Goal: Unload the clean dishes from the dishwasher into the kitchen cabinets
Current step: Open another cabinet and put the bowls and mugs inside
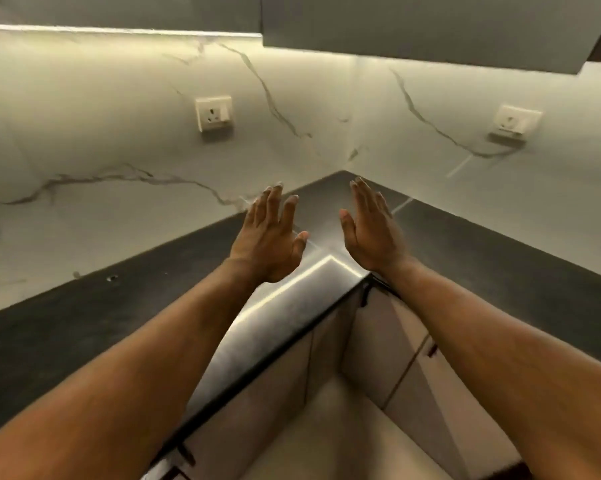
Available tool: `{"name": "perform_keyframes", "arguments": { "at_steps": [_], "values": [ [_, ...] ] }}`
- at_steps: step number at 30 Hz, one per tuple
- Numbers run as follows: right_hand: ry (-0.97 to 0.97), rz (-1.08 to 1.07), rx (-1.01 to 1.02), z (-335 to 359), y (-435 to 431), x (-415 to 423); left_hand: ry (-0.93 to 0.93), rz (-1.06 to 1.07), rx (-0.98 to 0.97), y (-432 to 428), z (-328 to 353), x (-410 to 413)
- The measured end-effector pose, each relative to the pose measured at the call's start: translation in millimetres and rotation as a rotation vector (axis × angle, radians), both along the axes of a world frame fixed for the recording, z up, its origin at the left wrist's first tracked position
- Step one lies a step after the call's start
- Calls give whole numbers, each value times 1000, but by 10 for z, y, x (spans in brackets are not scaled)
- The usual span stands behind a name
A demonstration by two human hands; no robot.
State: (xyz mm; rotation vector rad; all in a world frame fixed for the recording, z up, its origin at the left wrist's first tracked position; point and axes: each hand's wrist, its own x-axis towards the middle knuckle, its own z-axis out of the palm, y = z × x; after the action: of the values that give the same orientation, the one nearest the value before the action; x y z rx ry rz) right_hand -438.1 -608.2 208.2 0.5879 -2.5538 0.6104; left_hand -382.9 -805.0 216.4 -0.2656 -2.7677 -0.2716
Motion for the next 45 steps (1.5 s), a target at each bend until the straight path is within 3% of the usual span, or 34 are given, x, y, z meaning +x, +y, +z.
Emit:
{"name": "perform_keyframes", "arguments": {
  "at_steps": [12, 20, 30, 45],
  "values": [
    [-203, -323, 1, -1098, 981, 1242, -236, -188, 86, 846, -1104, 545],
    [-349, -526, -26, -1700, 1588, 2026, -377, -363, 17, 1516, -1602, 917],
    [-487, -737, -82, -2269, 2421, 2927, -506, -548, -126, 2436, -1936, 1394],
    [-641, -952, -205, -2731, 3771, 3794, -541, -732, -268, 4124, -2175, 1776]
  ]
}}
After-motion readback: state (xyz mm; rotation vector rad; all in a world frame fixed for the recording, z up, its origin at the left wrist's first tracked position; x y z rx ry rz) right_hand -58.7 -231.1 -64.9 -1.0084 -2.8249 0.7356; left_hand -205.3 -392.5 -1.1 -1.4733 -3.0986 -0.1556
